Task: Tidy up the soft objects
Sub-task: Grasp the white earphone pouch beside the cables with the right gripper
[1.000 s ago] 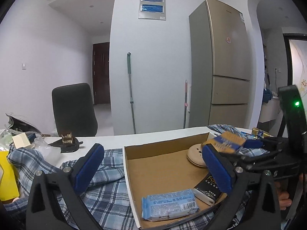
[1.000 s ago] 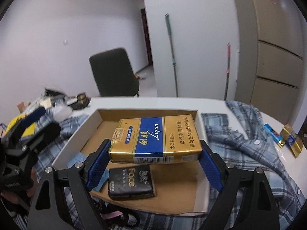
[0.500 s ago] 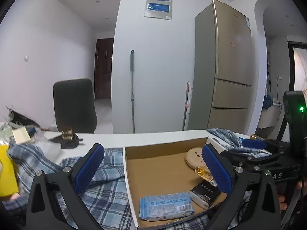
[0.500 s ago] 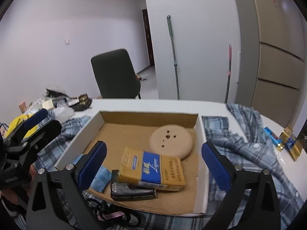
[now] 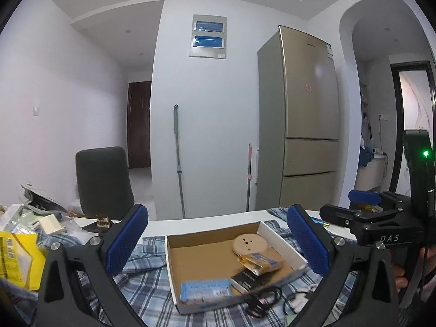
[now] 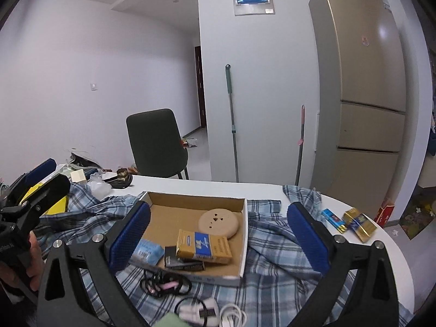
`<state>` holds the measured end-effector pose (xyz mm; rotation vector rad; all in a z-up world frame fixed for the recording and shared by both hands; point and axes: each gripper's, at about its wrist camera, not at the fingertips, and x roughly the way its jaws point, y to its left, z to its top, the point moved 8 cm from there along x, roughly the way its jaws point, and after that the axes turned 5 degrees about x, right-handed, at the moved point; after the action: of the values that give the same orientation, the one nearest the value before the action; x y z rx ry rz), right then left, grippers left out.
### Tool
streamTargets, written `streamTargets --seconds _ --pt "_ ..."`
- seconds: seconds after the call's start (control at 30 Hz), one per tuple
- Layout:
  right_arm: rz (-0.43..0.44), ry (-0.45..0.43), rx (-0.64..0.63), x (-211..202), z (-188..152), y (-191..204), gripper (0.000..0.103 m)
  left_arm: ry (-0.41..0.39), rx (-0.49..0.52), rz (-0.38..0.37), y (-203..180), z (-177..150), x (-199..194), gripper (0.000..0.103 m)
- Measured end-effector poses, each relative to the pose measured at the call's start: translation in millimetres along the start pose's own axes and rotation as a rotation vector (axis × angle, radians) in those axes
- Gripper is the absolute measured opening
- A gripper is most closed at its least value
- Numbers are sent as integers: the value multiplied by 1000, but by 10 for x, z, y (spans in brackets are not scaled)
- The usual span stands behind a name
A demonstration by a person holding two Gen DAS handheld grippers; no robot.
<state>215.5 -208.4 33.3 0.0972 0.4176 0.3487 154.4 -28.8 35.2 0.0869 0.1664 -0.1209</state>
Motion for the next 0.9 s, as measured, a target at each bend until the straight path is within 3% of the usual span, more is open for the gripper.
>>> streamTargets --seconds 0.3,0.67,0.8,0.9 --pt "33 3 -15 -250 -268 63 100 -32 -20 -19 -302 -205 -308 103" --pt "40 110 -70 -62 -717 82 100 53 -48 -26 -271 -444 -142 103" --pt "44 155 -67 38 -764 84 100 108 -17 -2 -270 -501 -91 103" --pt "-7 221 -59 139 -801 48 100 134 -24 -11 -260 -533 -67 103"
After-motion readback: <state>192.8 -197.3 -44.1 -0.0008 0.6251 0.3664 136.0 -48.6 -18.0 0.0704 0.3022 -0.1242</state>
